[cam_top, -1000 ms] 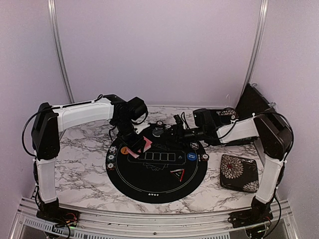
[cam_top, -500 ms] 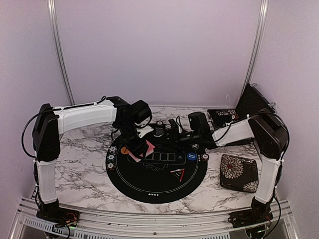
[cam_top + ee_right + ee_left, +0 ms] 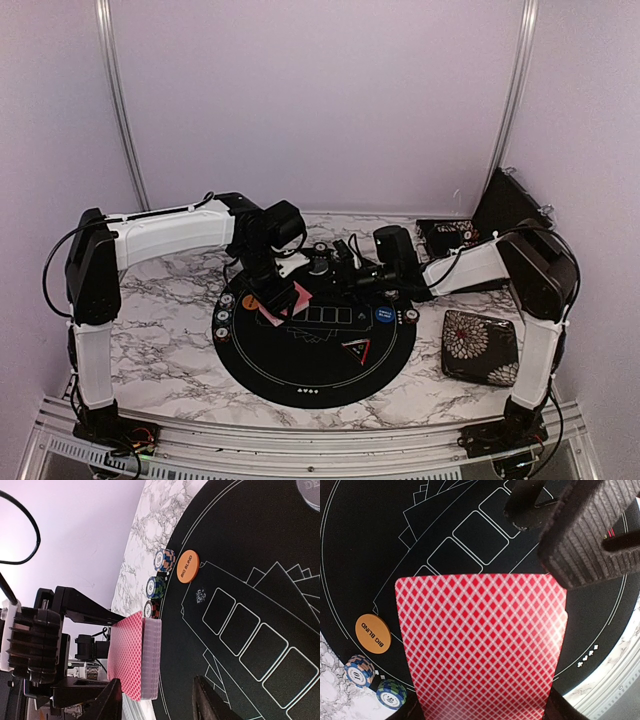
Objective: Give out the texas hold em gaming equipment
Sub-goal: Pick up the poker card from the face-down deck piles.
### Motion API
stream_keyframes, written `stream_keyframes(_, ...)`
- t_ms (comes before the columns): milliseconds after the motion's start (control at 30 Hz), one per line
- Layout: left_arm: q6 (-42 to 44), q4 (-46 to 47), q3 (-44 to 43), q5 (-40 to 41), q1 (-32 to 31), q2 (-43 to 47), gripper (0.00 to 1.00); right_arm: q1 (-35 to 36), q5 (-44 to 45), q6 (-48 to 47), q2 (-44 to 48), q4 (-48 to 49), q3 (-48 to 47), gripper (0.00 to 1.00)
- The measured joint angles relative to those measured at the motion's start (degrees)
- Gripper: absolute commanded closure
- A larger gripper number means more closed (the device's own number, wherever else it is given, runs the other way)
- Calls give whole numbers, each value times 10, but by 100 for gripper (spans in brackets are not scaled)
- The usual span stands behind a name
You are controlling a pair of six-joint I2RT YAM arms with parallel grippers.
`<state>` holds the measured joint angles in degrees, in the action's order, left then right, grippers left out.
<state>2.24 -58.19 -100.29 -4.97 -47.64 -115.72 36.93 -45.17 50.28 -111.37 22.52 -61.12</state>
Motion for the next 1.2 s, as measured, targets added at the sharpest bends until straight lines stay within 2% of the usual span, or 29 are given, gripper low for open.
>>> stream_keyframes(567, 4, -1, 0, 1, -2, 0, 54, 11, -5, 18, 0, 17, 0, 69)
stream_keyframes(1200, 5, -1, 0, 4, -2, 0, 55, 12, -9, 33, -9, 28, 0, 76)
